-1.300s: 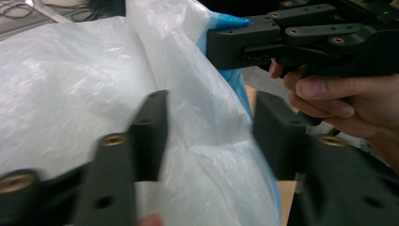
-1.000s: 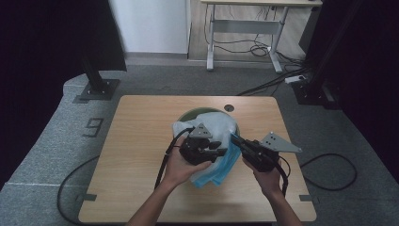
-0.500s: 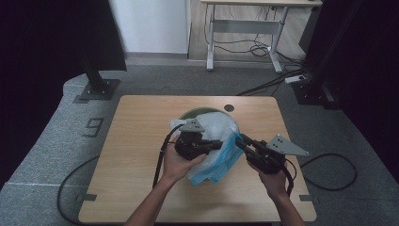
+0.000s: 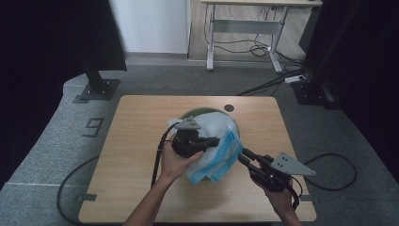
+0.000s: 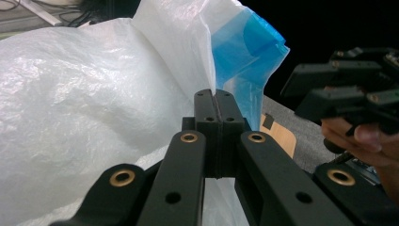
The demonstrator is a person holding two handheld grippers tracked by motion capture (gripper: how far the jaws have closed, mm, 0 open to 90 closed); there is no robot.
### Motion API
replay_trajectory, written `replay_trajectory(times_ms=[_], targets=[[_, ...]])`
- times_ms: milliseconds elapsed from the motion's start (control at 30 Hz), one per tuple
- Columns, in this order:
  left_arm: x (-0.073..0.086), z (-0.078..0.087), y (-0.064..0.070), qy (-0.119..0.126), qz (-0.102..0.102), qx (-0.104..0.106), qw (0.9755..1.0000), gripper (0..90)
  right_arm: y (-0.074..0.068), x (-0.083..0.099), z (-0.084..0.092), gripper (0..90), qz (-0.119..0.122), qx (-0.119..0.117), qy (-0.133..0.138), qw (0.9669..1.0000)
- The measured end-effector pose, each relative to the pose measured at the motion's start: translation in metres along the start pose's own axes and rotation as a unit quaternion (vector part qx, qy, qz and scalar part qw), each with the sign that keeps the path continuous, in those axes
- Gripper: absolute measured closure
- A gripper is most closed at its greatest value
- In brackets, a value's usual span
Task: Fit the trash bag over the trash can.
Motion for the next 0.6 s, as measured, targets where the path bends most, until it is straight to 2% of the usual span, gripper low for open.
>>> replay_trajectory(times_ms=[133,333,600], targets=[[0.000,0.001,0.002,0.000,0.001,0.006,1.0000,90.0,0.001,0.008,-0.010,70.8,0.007,0.005,-0.014,0.9999],[-0.001,0.006,0.004,0.001,0.006,0.018,0.9998,90.0,0.011,0.009,-0.026,71.0,0.003,0.017,-0.016,0.9997],[-0.001,0.009,0.002,0.002,0.009,0.025,0.9997,90.0,0.015,0.004,-0.039,81.1,0.003,0.015,-0.014,0.9998]])
Point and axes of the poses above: each handheld gripper's, and its own axes: z roughly backward along the jaws, x roughly out of its underside, y roughly to its right, the point moved 10 cm from there along -z, roughly forward along the jaws, and after that the axes turned 15 degrees about y, right-handed, at the moved point
